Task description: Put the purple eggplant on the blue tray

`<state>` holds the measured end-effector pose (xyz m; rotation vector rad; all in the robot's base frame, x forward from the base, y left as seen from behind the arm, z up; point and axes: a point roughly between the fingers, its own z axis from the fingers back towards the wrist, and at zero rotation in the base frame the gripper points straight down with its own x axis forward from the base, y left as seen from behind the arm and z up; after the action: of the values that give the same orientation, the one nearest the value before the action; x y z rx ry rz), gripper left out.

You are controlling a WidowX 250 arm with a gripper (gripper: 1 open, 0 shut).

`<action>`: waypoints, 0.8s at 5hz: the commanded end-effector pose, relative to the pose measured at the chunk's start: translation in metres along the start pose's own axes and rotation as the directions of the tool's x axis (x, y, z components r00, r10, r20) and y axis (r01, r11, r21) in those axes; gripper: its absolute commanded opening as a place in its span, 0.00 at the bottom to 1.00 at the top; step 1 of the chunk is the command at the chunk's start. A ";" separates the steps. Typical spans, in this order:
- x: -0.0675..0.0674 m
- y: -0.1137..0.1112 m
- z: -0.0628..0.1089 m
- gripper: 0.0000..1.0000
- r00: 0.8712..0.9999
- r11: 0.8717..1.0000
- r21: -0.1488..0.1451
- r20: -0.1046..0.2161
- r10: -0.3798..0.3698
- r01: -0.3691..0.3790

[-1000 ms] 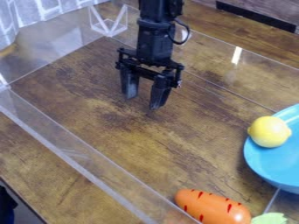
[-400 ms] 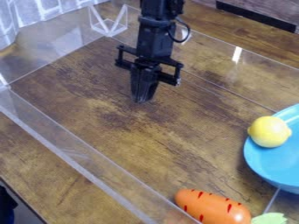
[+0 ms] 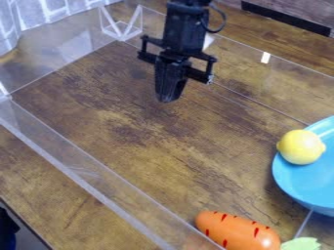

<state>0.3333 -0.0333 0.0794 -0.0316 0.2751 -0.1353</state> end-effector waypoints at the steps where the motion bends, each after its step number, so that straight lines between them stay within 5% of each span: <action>1: -0.003 -0.013 0.049 0.00 0.992 0.999 0.027 0.123 -0.035 0.032; 3: -0.016 -0.039 0.085 0.00 0.984 0.995 0.064 0.158 -0.081 0.072; 4: -0.018 -0.046 0.087 0.00 0.982 0.993 0.075 0.161 -0.097 0.086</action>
<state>0.3332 -0.0692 0.1372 0.0186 0.2082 -0.2139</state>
